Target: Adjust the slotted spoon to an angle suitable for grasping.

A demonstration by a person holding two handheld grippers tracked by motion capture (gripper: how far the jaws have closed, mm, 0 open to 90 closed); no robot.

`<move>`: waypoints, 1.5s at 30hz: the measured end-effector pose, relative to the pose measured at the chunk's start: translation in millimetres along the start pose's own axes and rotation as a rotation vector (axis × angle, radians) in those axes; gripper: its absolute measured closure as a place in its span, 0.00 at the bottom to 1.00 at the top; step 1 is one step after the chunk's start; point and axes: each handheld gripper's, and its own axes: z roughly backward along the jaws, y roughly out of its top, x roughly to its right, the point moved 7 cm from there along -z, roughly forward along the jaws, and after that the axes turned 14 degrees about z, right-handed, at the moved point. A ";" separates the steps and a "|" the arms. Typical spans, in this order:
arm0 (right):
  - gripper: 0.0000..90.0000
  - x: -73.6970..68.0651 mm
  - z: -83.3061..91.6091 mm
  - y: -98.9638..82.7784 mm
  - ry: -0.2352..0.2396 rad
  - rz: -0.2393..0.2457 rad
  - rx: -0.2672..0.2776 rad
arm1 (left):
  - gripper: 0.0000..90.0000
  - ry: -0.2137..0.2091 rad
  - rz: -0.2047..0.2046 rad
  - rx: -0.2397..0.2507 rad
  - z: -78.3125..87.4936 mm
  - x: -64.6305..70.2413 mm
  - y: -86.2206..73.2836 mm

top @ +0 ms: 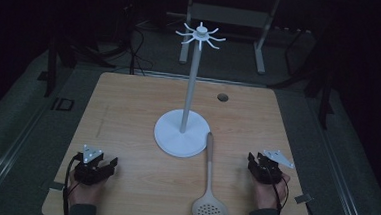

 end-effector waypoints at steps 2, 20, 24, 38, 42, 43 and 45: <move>0.70 -5.8 5.5 4.6 0.008 0.030 0.002 | 0.48 0.000 0.000 0.003 0.8 -0.2 0.4; 0.64 -39.1 24.9 34.5 0.070 0.150 -0.009 | 0.48 0.004 -0.002 0.001 0.2 0.3 -0.8; 0.67 -46.0 30.3 50.7 0.089 0.163 0.011 | 0.48 0.003 0.000 0.002 0.4 0.4 -0.7; 0.70 -68.9 21.7 73.1 0.184 0.143 -0.038 | 0.48 0.003 -0.001 0.002 1.2 -0.2 -0.5; 0.68 -76.3 15.6 74.7 0.200 0.146 -0.059 | 0.48 0.002 0.000 0.004 1.3 -0.1 -0.4; 0.68 -78.3 14.0 74.6 0.205 0.147 -0.066 | 0.48 0.001 0.000 0.004 1.4 0.0 -0.3; 0.67 -82.6 10.8 73.8 0.214 0.141 -0.079 | 0.48 0.000 0.002 0.005 1.4 0.0 -0.3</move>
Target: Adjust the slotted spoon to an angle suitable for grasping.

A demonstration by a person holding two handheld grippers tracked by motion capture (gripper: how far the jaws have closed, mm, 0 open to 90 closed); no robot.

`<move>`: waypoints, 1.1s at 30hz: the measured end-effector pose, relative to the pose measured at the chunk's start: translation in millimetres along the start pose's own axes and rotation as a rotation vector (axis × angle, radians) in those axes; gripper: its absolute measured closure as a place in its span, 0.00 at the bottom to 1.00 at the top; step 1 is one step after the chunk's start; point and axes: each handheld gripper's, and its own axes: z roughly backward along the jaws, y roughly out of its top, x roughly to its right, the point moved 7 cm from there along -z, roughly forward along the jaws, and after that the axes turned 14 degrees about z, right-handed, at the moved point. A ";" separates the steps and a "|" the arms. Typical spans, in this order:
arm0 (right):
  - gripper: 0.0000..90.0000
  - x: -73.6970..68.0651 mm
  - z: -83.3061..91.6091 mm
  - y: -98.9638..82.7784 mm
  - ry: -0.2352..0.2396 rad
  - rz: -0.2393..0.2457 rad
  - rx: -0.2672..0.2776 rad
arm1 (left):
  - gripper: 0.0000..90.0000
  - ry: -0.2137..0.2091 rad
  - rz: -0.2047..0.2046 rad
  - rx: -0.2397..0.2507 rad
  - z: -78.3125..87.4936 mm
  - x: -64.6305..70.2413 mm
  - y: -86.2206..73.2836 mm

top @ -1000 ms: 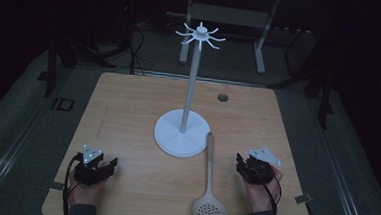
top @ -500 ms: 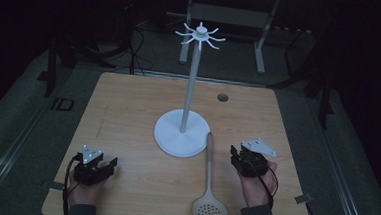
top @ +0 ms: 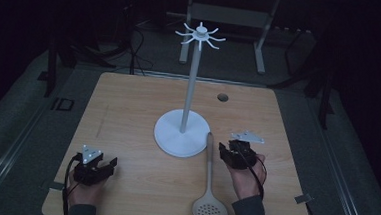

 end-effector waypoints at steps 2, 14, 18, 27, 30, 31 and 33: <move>0.66 -3.4 -4.8 -0.7 0.009 -0.002 -0.013 | 0.48 0.000 0.000 -0.001 0.0 -0.1 0.0; 0.62 -20.7 -30.6 -9.7 0.056 -0.020 -0.093 | 0.48 0.000 0.001 0.000 0.1 -0.2 0.1; 0.61 -24.3 -39.7 -15.3 0.084 -0.034 -0.124 | 0.48 0.000 0.001 0.000 0.1 -0.4 0.1; 0.61 -31.1 -59.3 -32.5 0.134 -0.070 -0.208 | 0.48 -0.001 0.001 0.001 0.2 -0.4 0.2; 0.66 -33.3 -64.4 -37.3 0.156 -0.074 -0.234 | 0.48 0.000 0.002 0.001 0.2 -0.6 0.2; 0.66 -34.2 -65.6 -38.6 0.163 -0.076 -0.242 | 0.48 0.000 0.001 0.001 0.2 -0.6 0.2; 0.66 -34.8 -67.8 -40.3 0.166 -0.077 -0.252 | 0.48 0.000 0.001 0.000 0.1 -0.7 0.2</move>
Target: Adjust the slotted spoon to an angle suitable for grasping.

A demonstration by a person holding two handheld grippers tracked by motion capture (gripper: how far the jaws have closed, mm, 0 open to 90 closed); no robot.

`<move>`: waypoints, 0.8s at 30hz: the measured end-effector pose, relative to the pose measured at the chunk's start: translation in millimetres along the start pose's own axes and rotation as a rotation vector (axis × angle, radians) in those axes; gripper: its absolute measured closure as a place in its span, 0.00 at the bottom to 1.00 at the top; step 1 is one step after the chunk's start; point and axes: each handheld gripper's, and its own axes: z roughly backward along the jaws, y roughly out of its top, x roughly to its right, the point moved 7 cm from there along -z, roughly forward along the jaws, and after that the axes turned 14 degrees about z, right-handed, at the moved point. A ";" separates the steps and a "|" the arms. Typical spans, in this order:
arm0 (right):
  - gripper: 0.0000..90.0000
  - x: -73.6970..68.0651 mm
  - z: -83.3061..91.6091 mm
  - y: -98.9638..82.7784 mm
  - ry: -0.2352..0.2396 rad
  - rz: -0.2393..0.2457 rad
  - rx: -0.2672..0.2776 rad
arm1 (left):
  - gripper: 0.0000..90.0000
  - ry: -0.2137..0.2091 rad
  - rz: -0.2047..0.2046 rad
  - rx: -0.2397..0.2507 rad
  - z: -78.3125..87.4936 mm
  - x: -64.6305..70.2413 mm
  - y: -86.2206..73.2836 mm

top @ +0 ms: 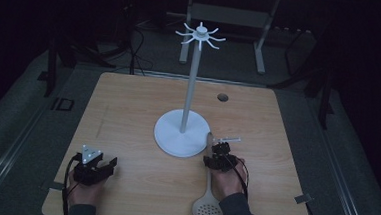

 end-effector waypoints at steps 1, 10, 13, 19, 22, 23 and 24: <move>0.67 0.1 -1.2 -0.3 0.001 -0.001 -0.004 | 0.48 0.000 -0.001 0.000 0.0 -0.1 0.0; 0.71 -4.9 -6.0 2.5 -0.073 0.053 -0.048 | 0.48 -0.001 0.002 0.003 0.4 -0.2 0.4; 0.72 -6.1 -6.1 3.0 -0.085 0.059 -0.058 | 0.48 0.000 0.000 0.003 1.0 -0.2 0.4; 0.75 -6.7 -5.1 4.8 -0.057 0.044 -0.057 | 0.48 -0.001 0.005 0.006 0.8 -0.8 0.8; 0.77 -10.0 -3.3 7.6 -0.054 0.058 -0.049 | 0.48 -0.001 0.005 0.006 0.7 -0.8 0.9; 0.78 -11.1 -2.3 8.9 -0.053 0.059 -0.043 | 0.48 -0.001 0.006 0.007 0.9 -0.8 0.9; 0.78 -12.1 -0.8 10.1 -0.051 0.062 -0.039 | 0.48 -0.001 0.006 0.007 1.0 -0.9 0.9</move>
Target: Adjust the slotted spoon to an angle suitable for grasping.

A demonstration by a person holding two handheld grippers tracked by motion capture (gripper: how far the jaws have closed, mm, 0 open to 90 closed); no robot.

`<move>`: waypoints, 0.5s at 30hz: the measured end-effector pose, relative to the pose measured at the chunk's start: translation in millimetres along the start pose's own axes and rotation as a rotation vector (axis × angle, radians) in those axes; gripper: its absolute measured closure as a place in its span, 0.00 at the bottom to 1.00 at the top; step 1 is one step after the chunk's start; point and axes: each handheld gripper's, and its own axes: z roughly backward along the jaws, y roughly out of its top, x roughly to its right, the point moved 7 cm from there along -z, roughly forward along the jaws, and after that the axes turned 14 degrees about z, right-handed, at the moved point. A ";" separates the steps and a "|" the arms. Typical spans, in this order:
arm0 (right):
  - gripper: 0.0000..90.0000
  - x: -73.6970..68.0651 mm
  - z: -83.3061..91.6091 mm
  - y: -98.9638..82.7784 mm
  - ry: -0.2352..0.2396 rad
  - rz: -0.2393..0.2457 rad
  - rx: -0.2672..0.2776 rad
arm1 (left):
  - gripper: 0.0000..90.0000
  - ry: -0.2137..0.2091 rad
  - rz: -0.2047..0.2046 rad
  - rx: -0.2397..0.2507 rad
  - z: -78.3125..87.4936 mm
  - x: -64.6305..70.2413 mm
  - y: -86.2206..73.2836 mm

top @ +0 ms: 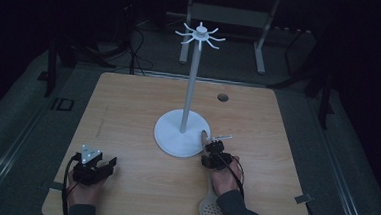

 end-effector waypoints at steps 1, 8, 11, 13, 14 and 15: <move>0.79 -0.6 1.6 1.2 0.001 0.003 0.004 | 0.48 0.000 0.000 0.000 0.0 0.0 0.0; 0.82 0.6 13.9 8.9 0.001 0.017 0.052 | 0.48 0.001 -0.001 0.000 -0.1 0.1 0.0; 0.82 1.9 17.3 10.4 0.000 0.020 0.067 | 0.48 0.001 -0.001 0.000 -0.2 0.0 0.0; 0.82 4.3 22.9 12.4 0.007 0.018 0.103 | 0.48 0.002 -0.002 -0.001 -0.3 0.0 0.0; 0.82 5.1 25.1 12.9 0.009 0.018 0.116 | 0.48 0.002 -0.002 -0.002 -0.2 0.0 -0.1; 0.82 5.9 27.2 13.5 0.008 0.018 0.131 | 0.48 0.002 -0.003 -0.001 -0.2 0.1 -0.1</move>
